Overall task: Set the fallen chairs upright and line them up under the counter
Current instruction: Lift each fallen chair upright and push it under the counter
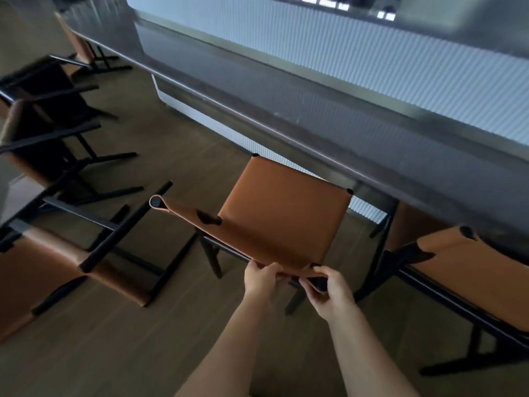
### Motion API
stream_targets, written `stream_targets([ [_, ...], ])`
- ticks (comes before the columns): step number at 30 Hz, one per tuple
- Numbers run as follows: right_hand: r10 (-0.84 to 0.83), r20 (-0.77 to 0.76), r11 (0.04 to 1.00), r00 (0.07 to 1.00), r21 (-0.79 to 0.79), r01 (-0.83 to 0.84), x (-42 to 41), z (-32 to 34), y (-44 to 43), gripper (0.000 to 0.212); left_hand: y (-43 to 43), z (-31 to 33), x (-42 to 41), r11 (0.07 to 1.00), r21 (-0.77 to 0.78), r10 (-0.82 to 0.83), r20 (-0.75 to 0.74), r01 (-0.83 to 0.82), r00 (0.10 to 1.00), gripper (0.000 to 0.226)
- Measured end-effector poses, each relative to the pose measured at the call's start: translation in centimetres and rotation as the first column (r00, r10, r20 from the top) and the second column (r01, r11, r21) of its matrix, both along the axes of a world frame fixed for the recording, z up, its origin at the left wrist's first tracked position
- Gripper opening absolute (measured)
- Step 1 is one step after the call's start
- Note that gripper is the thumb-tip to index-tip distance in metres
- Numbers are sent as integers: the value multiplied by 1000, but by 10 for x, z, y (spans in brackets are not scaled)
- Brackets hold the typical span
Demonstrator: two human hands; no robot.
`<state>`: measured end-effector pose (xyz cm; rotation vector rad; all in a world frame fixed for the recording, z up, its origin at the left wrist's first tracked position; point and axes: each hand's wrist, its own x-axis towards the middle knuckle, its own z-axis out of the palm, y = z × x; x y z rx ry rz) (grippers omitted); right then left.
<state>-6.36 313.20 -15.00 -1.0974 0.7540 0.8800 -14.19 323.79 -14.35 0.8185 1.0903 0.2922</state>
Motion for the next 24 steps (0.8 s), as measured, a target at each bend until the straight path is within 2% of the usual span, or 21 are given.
stream_targets([
  [6,17,-8,999,1000,-40,-17,24,0,4,34,3,3,23,999,-37,12,47,-10,999,16],
  [24,7,22,1000,1000,-13,-7,93,11,24,33,30,2,98,993,-8,-118,-53,117,992,28],
])
